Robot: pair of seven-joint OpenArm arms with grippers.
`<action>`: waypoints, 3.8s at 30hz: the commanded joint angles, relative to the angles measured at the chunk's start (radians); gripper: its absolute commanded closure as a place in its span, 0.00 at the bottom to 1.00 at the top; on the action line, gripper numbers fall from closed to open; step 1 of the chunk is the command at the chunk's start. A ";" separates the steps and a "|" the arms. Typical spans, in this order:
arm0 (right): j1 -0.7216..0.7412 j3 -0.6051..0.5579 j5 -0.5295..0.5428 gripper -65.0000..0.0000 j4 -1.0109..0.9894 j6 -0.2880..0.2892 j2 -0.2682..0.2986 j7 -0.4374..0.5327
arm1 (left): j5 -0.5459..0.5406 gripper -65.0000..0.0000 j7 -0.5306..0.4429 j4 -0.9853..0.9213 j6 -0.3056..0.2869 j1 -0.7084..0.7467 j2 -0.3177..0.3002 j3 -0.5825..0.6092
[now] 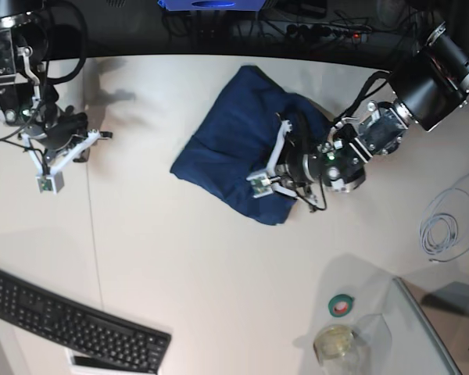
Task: Layout the t-shirt on the table in an organized manner, then fold the t-shirt properly
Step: 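Drag the folded blue shirt with the left gripper toward the right gripper, then release the shirt and lift the left gripper to its edge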
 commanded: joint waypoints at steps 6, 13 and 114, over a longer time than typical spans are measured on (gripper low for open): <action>-0.011 0.005 0.003 1.00 0.018 0.001 0.011 0.017 | 0.372 1.00 -0.024 -0.059 -0.002 -0.042 0.133 0.055; -0.038 0.007 0.003 1.00 0.016 0.001 0.009 0.017 | 0.610 1.00 -0.253 -0.214 -0.002 -0.043 0.226 0.051; -0.019 -0.184 -0.001 1.00 -0.154 -0.002 -0.058 0.182 | 0.209 1.00 -0.362 -0.029 -0.019 0.419 0.304 -0.739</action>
